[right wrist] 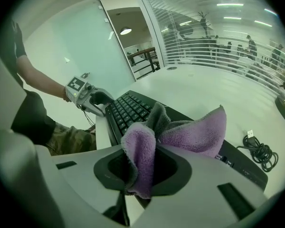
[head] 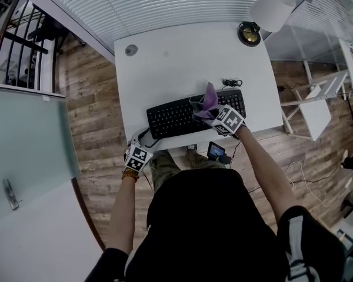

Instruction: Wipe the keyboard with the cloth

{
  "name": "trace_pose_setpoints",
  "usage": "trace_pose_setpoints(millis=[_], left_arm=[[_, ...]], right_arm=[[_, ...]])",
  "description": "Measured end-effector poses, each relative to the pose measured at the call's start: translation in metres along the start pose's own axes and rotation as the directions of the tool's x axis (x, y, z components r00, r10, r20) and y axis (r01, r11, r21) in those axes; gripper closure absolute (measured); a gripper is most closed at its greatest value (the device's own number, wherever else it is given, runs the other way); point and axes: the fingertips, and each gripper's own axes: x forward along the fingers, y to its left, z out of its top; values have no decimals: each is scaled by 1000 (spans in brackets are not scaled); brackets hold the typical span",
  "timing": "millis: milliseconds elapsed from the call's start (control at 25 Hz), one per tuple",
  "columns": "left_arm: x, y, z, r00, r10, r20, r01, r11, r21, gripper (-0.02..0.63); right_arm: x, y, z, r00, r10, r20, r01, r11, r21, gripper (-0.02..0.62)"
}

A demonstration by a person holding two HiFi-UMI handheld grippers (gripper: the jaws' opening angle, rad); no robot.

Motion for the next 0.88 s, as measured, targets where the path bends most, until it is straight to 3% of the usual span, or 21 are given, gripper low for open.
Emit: trace_pose_setpoints(millis=[880], left_arm=[[0,1,3,1000,-1,0,1,1000,-4,321]], right_arm=[[21,23,22,999,45,-14,-46,996,-75,515]])
